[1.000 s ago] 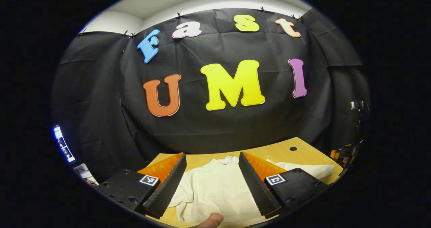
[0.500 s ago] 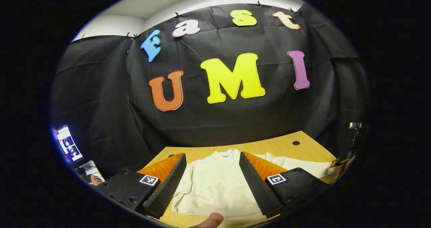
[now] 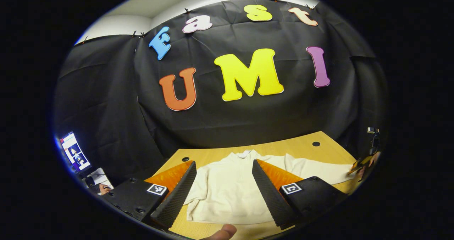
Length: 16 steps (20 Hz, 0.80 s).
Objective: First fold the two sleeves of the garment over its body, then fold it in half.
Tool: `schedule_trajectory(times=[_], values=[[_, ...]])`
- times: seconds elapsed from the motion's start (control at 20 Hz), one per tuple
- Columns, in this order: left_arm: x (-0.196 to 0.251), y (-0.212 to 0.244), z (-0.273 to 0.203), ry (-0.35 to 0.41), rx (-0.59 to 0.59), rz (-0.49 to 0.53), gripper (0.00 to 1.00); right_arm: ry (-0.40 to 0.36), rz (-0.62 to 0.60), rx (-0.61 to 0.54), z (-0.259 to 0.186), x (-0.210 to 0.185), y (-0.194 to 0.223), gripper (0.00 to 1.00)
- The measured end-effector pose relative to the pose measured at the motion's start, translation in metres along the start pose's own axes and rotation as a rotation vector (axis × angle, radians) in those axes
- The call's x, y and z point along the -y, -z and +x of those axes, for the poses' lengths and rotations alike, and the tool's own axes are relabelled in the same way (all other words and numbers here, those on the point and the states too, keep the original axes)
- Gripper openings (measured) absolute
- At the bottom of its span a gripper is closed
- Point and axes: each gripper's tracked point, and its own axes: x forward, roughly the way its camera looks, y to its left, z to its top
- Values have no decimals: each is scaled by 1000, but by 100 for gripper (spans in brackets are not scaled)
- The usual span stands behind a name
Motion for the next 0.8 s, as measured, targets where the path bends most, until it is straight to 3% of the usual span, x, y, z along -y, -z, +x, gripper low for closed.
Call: schedule_trajectory(times=[0.05, 0.15, 0.3, 0.4, 0.8], values=[[-5, 3, 0, -2, -5, 0, 100, 4, 7, -17, 2, -3, 1, 74], [-14, 4, 3, -2, -8, -9, 100, 31, -20, -43, 3, 3, -1, 72], [-21, 10, 7, 0, -26, -22, 100, 6, 13, -63, 5, -3, -7, 50], [-26, 10, 8, 6, -24, -30, 100, 21, 46, -80, 11, -7, -5, 13], [-46, 15, 9, 15, -22, -45, 100, 24, -9, -109, 4, -4, 3, 10]])
